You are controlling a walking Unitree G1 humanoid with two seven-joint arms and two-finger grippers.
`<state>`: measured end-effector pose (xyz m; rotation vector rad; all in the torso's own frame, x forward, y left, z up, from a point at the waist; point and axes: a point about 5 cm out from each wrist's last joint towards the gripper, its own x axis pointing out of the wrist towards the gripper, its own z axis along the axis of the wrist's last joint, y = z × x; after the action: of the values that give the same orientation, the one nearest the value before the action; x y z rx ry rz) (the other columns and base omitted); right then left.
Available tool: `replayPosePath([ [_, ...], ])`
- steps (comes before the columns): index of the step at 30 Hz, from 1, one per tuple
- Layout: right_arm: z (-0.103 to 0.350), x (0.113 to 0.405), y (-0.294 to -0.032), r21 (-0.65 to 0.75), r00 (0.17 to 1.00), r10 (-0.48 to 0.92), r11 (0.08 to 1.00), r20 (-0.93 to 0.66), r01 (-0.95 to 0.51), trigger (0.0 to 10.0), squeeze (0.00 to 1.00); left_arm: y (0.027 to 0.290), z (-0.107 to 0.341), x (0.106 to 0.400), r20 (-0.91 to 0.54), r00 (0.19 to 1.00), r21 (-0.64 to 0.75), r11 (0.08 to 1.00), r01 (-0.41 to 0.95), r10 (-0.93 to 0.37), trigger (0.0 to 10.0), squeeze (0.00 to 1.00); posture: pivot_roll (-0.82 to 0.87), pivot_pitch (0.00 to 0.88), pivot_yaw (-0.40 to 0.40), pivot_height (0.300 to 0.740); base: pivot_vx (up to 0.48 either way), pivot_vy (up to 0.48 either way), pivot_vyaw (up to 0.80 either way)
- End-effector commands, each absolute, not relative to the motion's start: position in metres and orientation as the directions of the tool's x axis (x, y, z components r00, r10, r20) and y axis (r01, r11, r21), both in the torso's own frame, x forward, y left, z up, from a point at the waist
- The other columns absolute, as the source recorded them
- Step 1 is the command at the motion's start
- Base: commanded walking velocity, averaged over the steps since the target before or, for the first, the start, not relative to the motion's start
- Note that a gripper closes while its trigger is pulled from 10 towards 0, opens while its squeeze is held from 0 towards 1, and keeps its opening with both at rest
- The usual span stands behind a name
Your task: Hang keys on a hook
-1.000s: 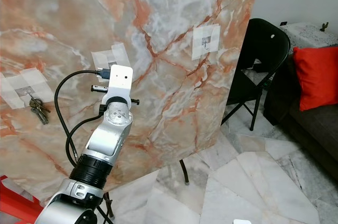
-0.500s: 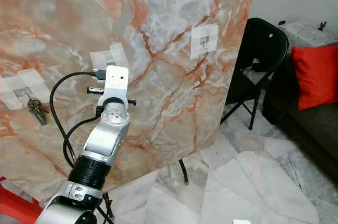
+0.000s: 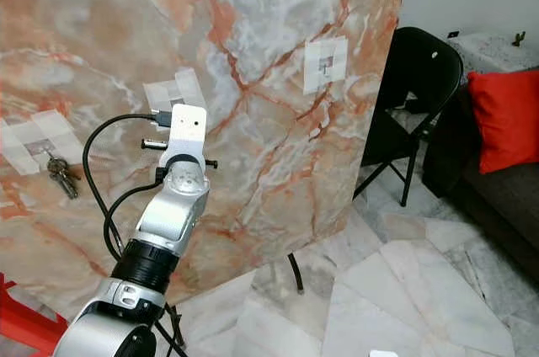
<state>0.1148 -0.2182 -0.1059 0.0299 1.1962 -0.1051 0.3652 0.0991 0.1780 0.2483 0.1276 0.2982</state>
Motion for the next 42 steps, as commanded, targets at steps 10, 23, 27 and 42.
replayPosePath([
  [10,-0.106,0.113,-0.219,-0.031,0.356,-0.071,0.993,-0.932,0.117,10.0,0.0,0.111,0.18,0.372,-0.109,0.93,0.242,0.917,-0.318,0.351,10.0,0.0,0.1,0.0,0.007,0.74,0.0,0.0,0.0],
  [23,-0.105,0.115,-0.22,-0.039,0.373,-0.082,0.992,-0.924,0.12,10.0,0.0,0.105,0.142,0.323,-0.171,0.981,0.339,0.94,-0.03,0.093,10.0,0.0,0.1,0.0,-0.009,0.74,0.0,0.0,0.0],
  [27,-0.105,0.116,-0.222,-0.047,0.376,-0.086,0.993,-0.923,0.111,10.0,0.0,0.102,0.132,0.304,-0.215,0.975,0.33,0.935,0.128,-0.058,10.0,0.0,0.11,0.0,-0.019,0.74,0.0,0.0,0.0],
  [42,-0.099,0.127,-0.224,-0.087,0.491,-0.118,0.993,-0.863,0.085,10.0,0.0,0.045,0.131,0.258,-0.163,0.66,0.255,0.615,0.746,-0.733,10.0,0.0,0.07,0.0,-0.005,0.74,0.0,0.0,0.0],
])
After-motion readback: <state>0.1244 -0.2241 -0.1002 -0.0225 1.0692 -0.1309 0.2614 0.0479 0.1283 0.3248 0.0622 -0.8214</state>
